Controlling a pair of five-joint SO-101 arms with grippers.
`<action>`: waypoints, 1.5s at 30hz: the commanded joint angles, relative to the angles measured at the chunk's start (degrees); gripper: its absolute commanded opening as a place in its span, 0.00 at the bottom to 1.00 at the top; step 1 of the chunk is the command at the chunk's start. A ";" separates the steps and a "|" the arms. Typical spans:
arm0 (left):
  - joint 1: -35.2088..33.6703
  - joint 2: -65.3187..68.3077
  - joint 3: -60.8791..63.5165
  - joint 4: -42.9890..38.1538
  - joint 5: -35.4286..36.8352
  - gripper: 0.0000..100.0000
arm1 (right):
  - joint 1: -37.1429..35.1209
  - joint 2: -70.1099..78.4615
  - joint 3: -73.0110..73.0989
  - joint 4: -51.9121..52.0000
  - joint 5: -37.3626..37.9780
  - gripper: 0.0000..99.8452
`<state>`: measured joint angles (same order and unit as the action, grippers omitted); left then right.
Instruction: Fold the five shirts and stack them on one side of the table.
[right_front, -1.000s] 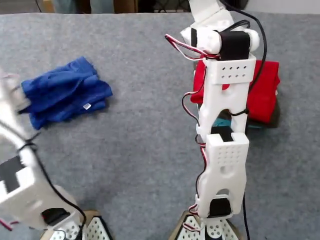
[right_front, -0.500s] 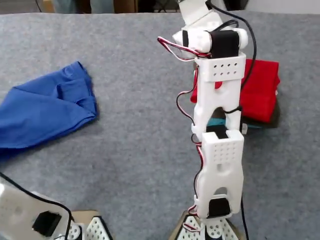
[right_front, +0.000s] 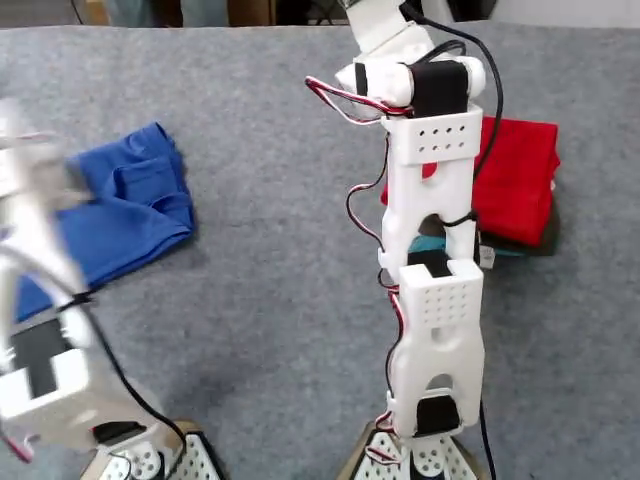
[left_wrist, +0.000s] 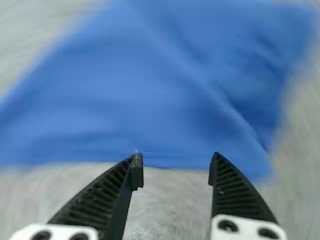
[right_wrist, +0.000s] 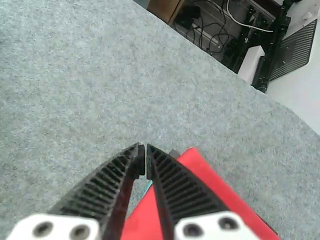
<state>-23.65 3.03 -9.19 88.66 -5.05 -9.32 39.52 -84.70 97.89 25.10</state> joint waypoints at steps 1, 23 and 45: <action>11.21 -0.97 4.00 -5.54 -8.70 0.23 | -0.62 -0.40 -1.63 0.26 0.62 0.02; 16.48 17.05 3.74 -9.14 -19.60 0.16 | -0.70 -0.40 -1.98 1.23 0.62 0.02; 13.76 18.11 6.37 -9.41 -17.23 0.16 | -0.70 -0.40 -1.89 1.14 0.62 0.02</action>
<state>-9.93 21.58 -3.82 79.60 -23.60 -9.32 39.52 -84.70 98.95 25.19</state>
